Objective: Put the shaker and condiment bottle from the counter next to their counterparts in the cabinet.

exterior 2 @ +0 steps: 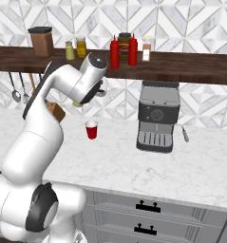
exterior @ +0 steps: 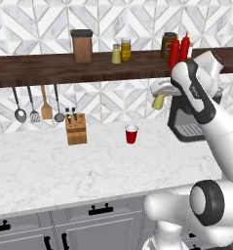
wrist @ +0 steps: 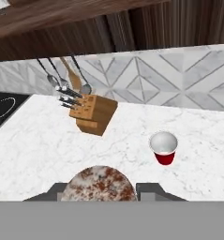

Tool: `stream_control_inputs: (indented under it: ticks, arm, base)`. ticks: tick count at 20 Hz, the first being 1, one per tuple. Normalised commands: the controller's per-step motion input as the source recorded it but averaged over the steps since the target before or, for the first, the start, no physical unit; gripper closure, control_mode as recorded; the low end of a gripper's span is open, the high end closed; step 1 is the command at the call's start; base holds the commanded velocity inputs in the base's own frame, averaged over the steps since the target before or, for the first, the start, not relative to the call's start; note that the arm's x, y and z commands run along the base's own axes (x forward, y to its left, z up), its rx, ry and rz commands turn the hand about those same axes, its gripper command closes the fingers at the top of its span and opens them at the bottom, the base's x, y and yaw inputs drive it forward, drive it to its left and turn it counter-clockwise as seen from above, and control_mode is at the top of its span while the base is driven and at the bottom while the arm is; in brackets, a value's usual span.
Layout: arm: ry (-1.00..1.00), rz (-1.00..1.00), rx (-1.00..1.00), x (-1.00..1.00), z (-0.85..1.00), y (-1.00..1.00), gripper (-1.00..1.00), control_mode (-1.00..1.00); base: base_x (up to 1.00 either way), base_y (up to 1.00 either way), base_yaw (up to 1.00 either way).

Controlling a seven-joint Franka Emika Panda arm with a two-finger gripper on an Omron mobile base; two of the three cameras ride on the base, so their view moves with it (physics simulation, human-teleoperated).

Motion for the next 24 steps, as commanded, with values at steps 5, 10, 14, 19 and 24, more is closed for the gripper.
stream_control_inputs:
  ticks: [5, 10, 14, 19, 24]
  arm:
    - [-0.05, 0.00, 0.00, 0.17, 0.92, 0.21, 1.00, -1.00]
    - [-0.07, 0.00, -0.02, -0.01, 0.61, 0.26, 1.00, -1.00]
    - [-0.09, 0.00, -0.03, -0.10, 0.25, 0.18, 1.00, -1.00]
    - [-0.07, -0.02, -0.03, 0.00, 0.30, 0.05, 1.00, -1.00]
    - [-0.02, -0.01, -0.06, 0.28, 0.29, 0.00, 1.00, -1.00]
  base:
    - [0.00, 0.00, 0.00]
    - [0.00, 0.00, 0.00]
    - [0.00, 0.00, 0.00]
    - [0.00, 0.00, 0.00]
    - [0.00, 0.00, 0.00]
